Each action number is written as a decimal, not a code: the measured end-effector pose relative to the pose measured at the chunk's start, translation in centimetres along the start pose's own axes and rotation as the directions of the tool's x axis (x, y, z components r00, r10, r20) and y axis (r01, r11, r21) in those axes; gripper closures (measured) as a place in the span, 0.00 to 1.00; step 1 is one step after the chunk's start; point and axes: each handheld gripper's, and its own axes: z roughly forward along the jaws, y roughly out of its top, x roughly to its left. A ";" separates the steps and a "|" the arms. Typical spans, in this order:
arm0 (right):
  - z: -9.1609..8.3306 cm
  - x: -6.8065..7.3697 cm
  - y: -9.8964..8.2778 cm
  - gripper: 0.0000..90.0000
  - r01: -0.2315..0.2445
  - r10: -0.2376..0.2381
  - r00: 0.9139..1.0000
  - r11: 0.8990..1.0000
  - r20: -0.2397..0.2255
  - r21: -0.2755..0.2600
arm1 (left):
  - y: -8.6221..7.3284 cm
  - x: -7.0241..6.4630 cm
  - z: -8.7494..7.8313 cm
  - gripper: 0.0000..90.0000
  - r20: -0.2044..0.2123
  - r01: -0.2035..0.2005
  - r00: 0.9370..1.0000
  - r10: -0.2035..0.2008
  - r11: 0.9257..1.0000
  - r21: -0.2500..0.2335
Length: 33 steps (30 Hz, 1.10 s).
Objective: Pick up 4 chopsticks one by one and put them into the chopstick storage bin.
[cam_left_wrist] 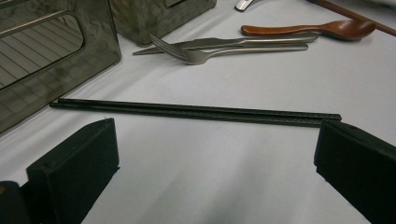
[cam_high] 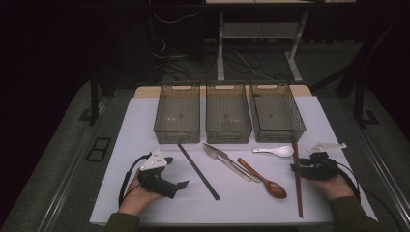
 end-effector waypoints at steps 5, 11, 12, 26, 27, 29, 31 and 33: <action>0.0 0.1 0.1 0.63 0.007 -0.007 1.000 1.000 0.021 0.012 | 0.0 0.0 0.0 0.00 -0.001 0.000 1.000 0.000 1.000 0.003; 0.0 0.2 0.2 0.66 0.016 -0.017 0.999 1.000 0.031 0.021 | 0.0 0.0 0.0 0.00 0.000 -0.003 1.000 0.003 1.000 0.005; 0.0 0.2 0.2 0.66 0.016 -0.017 0.999 1.000 0.034 0.022 | 0.0 0.0 0.0 0.00 0.000 -0.001 1.000 0.001 1.000 0.004; -0.3 -0.1 0.2 0.70 0.013 -0.015 0.999 0.999 0.049 0.048 | -0.1 0.0 -0.1 0.00 0.001 -0.001 1.000 0.001 1.000 0.004; -0.4 -0.1 0.2 0.71 0.011 -0.013 0.999 0.999 0.051 0.049 | -0.1 0.0 -0.1 0.00 0.000 0.000 1.000 0.000 1.000 0.004; -0.4 -0.2 0.1 0.72 0.012 -0.014 0.998 0.999 0.054 0.048 | -0.1 0.0 -0.1 0.00 0.000 0.000 1.000 0.000 1.000 0.003; -0.5 -0.3 0.1 0.73 0.007 -0.010 0.998 0.999 0.058 0.053 | -0.1 0.0 -0.1 0.00 0.000 0.001 1.000 -0.001 1.000 0.003; -0.6 -0.3 0.0 0.74 0.007 -0.011 0.998 0.999 0.060 0.053 | 0.0 0.0 -0.1 0.00 0.001 0.004 1.000 -0.004 1.000 -0.001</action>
